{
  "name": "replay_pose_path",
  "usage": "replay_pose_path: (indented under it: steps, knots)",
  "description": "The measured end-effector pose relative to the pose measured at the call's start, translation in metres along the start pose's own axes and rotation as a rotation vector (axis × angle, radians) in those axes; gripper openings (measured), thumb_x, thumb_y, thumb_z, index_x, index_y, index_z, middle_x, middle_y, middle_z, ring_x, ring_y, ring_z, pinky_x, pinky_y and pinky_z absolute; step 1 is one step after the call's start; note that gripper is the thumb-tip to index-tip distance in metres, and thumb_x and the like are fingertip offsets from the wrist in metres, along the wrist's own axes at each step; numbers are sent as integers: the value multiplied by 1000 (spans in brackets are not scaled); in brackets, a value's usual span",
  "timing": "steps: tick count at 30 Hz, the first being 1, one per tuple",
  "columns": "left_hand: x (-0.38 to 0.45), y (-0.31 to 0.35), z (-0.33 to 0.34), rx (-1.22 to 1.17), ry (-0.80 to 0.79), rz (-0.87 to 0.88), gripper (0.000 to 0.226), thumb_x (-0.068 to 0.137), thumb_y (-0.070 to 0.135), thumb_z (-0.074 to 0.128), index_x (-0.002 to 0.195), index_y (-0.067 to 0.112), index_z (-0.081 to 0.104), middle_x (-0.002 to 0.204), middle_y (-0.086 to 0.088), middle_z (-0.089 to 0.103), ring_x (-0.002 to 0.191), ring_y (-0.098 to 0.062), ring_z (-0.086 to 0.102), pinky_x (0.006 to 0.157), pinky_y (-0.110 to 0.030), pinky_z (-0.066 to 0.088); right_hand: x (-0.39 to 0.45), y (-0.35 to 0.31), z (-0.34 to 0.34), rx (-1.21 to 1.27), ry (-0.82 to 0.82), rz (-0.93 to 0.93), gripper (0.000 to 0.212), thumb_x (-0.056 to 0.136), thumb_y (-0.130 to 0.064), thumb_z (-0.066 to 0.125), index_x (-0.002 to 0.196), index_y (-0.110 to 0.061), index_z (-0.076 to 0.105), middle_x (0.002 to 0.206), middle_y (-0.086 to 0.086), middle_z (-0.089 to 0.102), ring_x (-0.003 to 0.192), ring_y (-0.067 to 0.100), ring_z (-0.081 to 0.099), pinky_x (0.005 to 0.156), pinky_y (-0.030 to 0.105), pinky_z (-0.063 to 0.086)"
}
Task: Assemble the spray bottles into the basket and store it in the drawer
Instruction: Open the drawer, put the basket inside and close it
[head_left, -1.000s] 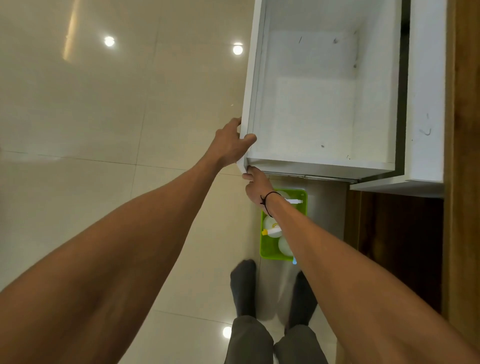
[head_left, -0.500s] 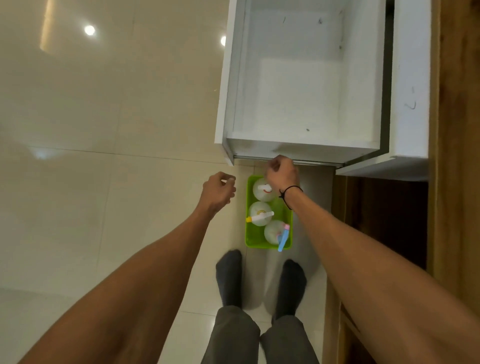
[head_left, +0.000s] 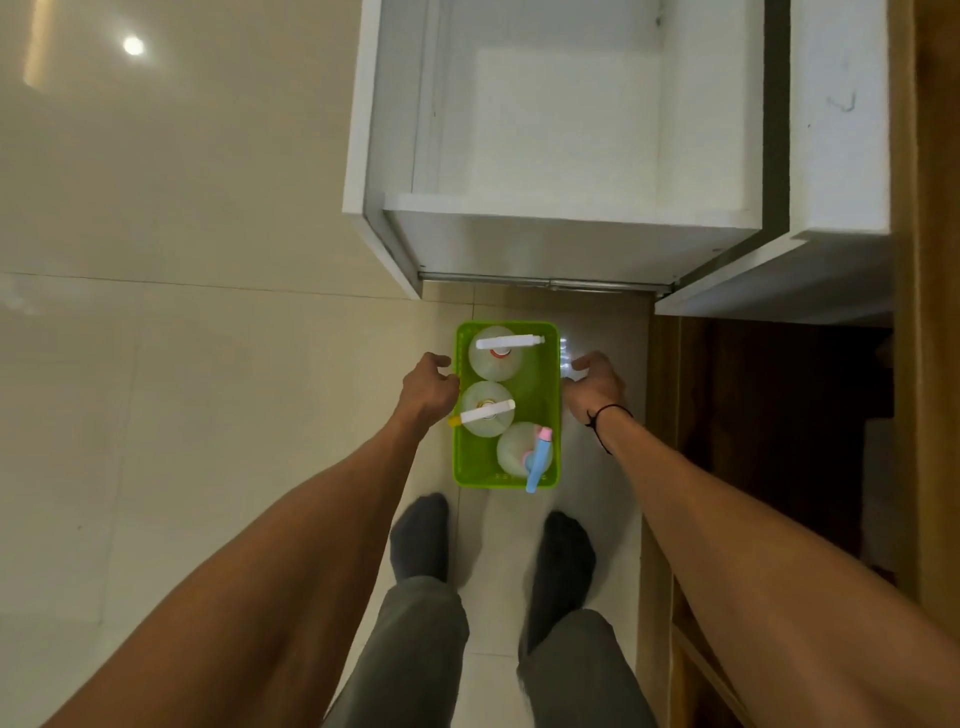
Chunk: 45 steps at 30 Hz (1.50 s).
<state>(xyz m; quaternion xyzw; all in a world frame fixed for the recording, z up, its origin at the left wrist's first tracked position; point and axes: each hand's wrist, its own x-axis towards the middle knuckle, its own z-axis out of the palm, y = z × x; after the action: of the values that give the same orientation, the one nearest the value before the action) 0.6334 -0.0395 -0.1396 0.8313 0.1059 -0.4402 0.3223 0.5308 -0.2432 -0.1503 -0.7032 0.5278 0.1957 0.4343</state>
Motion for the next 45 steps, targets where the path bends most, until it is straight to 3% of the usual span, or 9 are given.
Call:
replay_pose_path:
  steps: [4, 9, 17, 23, 27, 31, 35, 40, 45]
  knots:
    - [16, -14, 15, -66, -112, -114, 56, 103, 27, 53, 156, 23, 36, 134, -16, 58, 116, -35, 63, 85, -48, 61, 13, 22, 21, -22, -134, 25, 45, 93, -21, 64, 136, -20, 52, 133, 18, 61, 105, 32, 64, 86, 37, 54]
    - [33, -28, 31, -45, -193, -111, 49, 106, 28, 52, 153, 24, 38, 140, -19, 59, 118, -41, 66, 83, -54, 63, 28, 35, 44, -97, -216, 35, 38, 93, -8, 48, 129, -22, 47, 126, 19, 56, 108, 42, 64, 90, 55, 60]
    - [18, -34, 33, 210, -79, 123, 32, 108, 20, 49, 138, 8, 50, 117, -30, 66, 90, -51, 72, 72, -60, 64, 19, 40, 31, -306, -202, -24, 58, 93, -10, 50, 147, -25, 32, 136, 21, 46, 121, 45, 56, 94, 45, 51]
    - [-62, 7, 3, 201, -77, 110, 34, 107, 19, 47, 139, 10, 52, 120, -28, 65, 95, -47, 72, 71, -57, 64, -52, 5, -24, -289, -198, -18, 48, 94, -16, 55, 139, -22, 38, 129, 21, 54, 115, 42, 60, 98, 48, 53]
    - [-134, 44, -35, 223, -74, 127, 34, 106, 18, 48, 139, 11, 52, 123, -28, 66, 104, -49, 68, 84, -58, 61, -126, -36, -75, -254, -188, -28, 42, 94, -9, 48, 135, -20, 43, 128, 22, 53, 113, 42, 61, 97, 49, 54]
    - [-209, 90, -76, 226, -101, 106, 33, 107, 17, 47, 138, 7, 52, 124, -29, 64, 103, -52, 69, 82, -60, 62, -198, -77, -128, -231, -208, -29, 44, 96, -7, 45, 138, -16, 43, 132, 24, 53, 117, 44, 60, 102, 53, 52]
    - [-265, 136, -110, 237, -97, 120, 34, 107, 15, 46, 140, 5, 51, 129, -31, 62, 110, -52, 67, 90, -60, 59, -248, -116, -173, -240, -212, -26, 49, 97, -9, 49, 145, -19, 41, 136, 24, 52, 123, 44, 58, 104, 46, 51]
    - [-306, 185, -137, 188, -89, 135, 34, 108, 16, 46, 141, 8, 53, 125, -30, 63, 102, -52, 71, 82, -61, 62, -276, -157, -220, -240, -208, -63, 50, 97, -9, 53, 144, -19, 41, 134, 24, 52, 119, 43, 60, 87, 36, 48]
    - [-315, 228, -155, 148, -49, 179, 39, 108, 15, 49, 146, 9, 54, 134, -29, 63, 117, -49, 66, 94, -61, 58, -274, -197, -254, -227, -202, -110, 43, 97, -11, 53, 140, -14, 45, 136, 23, 53, 119, 41, 60, 82, 35, 44]
